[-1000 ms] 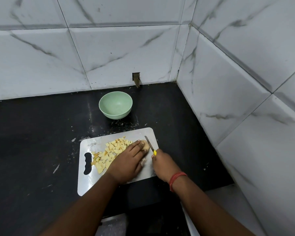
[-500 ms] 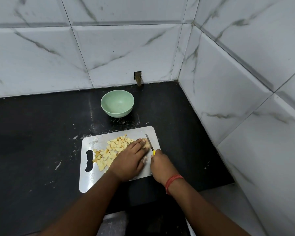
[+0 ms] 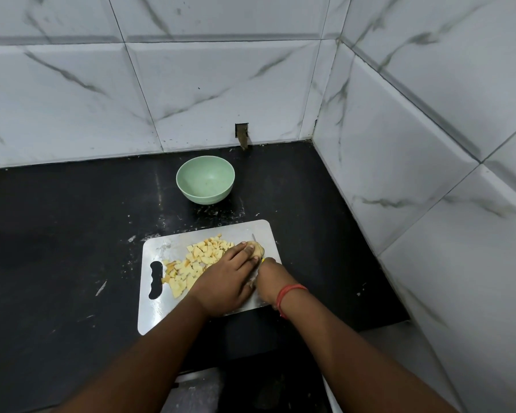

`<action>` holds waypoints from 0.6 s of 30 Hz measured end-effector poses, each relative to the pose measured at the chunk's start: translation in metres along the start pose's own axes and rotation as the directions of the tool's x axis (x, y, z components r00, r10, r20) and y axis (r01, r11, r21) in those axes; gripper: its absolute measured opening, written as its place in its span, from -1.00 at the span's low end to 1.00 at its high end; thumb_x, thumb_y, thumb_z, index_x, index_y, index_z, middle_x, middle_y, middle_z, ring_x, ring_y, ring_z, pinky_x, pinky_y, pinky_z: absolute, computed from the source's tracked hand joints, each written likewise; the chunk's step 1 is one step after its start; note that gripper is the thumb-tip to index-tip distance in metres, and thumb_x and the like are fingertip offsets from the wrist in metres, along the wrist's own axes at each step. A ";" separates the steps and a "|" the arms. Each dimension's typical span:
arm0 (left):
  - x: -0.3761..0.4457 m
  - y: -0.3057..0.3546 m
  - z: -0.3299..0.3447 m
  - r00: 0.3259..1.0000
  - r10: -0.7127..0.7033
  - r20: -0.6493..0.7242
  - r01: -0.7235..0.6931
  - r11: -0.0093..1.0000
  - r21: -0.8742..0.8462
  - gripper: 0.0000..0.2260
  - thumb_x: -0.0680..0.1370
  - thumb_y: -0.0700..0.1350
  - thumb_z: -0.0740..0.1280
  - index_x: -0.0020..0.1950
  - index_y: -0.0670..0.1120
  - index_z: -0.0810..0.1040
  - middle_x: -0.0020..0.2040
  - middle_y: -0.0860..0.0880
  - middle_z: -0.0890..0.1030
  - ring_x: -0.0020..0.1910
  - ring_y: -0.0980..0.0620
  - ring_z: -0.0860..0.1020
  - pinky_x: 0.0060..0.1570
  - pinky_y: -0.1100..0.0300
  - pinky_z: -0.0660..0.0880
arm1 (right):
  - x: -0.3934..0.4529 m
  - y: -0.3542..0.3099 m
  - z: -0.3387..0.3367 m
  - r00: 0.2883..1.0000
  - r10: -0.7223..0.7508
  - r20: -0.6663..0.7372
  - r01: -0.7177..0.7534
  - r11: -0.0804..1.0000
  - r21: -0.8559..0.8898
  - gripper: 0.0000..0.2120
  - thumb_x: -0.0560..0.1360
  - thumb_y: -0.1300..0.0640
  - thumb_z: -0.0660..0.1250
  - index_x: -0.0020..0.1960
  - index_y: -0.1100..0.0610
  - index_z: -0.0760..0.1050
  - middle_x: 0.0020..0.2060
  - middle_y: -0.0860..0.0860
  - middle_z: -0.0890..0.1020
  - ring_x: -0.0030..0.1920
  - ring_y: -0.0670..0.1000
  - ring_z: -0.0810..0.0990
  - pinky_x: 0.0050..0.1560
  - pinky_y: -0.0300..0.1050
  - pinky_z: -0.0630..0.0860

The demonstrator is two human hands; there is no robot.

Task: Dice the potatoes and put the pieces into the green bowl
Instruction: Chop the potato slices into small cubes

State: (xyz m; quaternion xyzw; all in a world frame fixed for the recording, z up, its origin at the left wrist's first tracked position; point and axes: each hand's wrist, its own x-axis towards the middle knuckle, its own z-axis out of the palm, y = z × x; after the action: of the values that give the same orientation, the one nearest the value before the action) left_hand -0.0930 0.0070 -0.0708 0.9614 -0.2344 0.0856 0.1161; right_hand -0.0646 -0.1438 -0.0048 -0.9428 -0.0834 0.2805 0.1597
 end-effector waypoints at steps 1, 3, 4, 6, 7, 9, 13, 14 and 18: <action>0.000 0.001 0.000 1.000 -0.004 -0.004 0.004 1.000 0.001 -0.50 0.58 0.06 0.21 0.41 -0.20 0.53 0.42 -0.19 0.49 0.45 -0.19 0.40 0.42 -0.02 0.42 | 0.000 0.000 0.000 1.000 0.003 -0.001 -0.003 1.000 -0.001 -0.66 0.58 0.26 0.19 0.33 0.31 0.32 0.26 0.21 0.48 0.26 0.17 0.51 0.16 -0.08 0.44; 0.000 0.001 0.002 1.000 -0.001 -0.016 0.001 1.000 0.006 -0.52 0.59 0.05 0.21 0.41 -0.19 0.53 0.42 -0.19 0.49 0.46 -0.19 0.39 0.42 -0.01 0.42 | 0.000 0.003 0.003 1.000 -0.001 0.004 0.001 1.000 0.006 -0.68 0.59 0.25 0.18 0.32 0.32 0.33 0.24 0.21 0.50 0.23 0.18 0.53 0.13 -0.09 0.45; 0.000 0.001 0.003 1.000 0.000 -0.022 0.000 1.000 0.009 -0.53 0.60 0.04 0.21 0.41 -0.19 0.53 0.42 -0.18 0.49 0.46 -0.18 0.39 0.42 -0.01 0.41 | -0.002 0.004 0.005 1.000 0.003 0.014 -0.003 1.000 0.010 -0.68 0.60 0.25 0.16 0.32 0.32 0.33 0.23 0.22 0.50 0.23 0.18 0.53 0.12 -0.08 0.45; -0.001 0.000 0.004 1.000 -0.004 -0.031 0.005 1.000 0.006 -0.56 0.62 0.02 0.23 0.41 -0.18 0.53 0.42 -0.18 0.49 0.46 -0.17 0.38 0.43 0.00 0.40 | -0.004 0.007 0.008 0.999 0.035 0.028 -0.035 0.999 0.014 -0.70 0.59 0.25 0.17 0.31 0.30 0.32 0.21 0.20 0.52 0.20 0.17 0.55 0.05 -0.09 0.45; -0.001 0.000 0.005 0.999 -0.007 -0.037 0.007 1.000 0.005 -0.57 0.62 0.02 0.24 0.41 -0.18 0.53 0.42 -0.17 0.49 0.46 -0.17 0.38 0.43 -0.01 0.41 | -0.005 0.010 0.011 0.997 0.060 0.038 -0.061 0.998 0.026 -0.70 0.59 0.25 0.17 0.30 0.29 0.32 0.19 0.20 0.53 0.18 0.16 0.56 0.00 -0.10 0.44; -0.001 0.000 0.005 0.999 -0.008 -0.049 0.009 1.000 0.011 -0.58 0.63 0.02 0.24 0.41 -0.17 0.54 0.41 -0.16 0.50 0.46 -0.16 0.39 0.42 -0.01 0.42 | -0.011 0.012 0.013 0.995 0.089 0.047 -0.091 0.995 0.036 -0.72 0.58 0.27 0.16 0.28 0.28 0.32 0.18 0.19 0.54 0.16 0.15 0.56 -0.10 -0.11 0.38; -0.001 0.002 0.005 0.997 -0.012 -0.072 0.012 1.000 0.011 -0.58 0.63 0.02 0.21 0.40 -0.16 0.55 0.41 -0.16 0.51 0.45 -0.17 0.41 0.38 -0.02 0.46 | -0.025 0.016 0.009 0.996 0.045 0.082 -0.047 0.999 0.023 -0.81 0.63 0.29 0.05 0.07 0.31 0.42 -0.02 0.15 0.52 -0.09 0.10 0.51 -0.40 -0.19 0.16; -0.001 0.002 0.005 0.997 -0.014 -0.079 0.015 1.000 0.013 -0.58 0.62 0.02 0.21 0.39 -0.16 0.56 0.41 -0.16 0.51 0.44 -0.17 0.42 0.36 -0.01 0.48 | -0.026 0.016 0.010 0.995 0.075 0.062 -0.080 0.993 0.089 -0.79 0.63 0.26 0.06 0.12 0.31 0.43 -0.13 0.13 0.48 -0.25 0.03 0.40 -0.41 -0.23 0.12; -0.001 0.004 0.006 0.995 -0.020 -0.102 0.024 0.999 0.038 -0.58 0.62 0.01 0.20 0.39 -0.16 0.56 0.40 -0.17 0.52 0.43 -0.17 0.43 0.31 -0.01 0.52 | -0.027 0.022 0.012 0.997 0.044 0.059 -0.045 0.999 0.018 -0.70 0.61 0.21 0.12 0.31 0.27 0.36 0.15 0.24 0.53 -0.38 -0.07 0.17 -0.37 -0.29 0.14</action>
State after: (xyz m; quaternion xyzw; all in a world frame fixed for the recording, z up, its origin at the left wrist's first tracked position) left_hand -0.0948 0.0021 -0.0757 0.9604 -0.2159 0.1376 0.1097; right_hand -0.0916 -0.1684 -0.0086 -0.9342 -0.0645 0.3124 0.1599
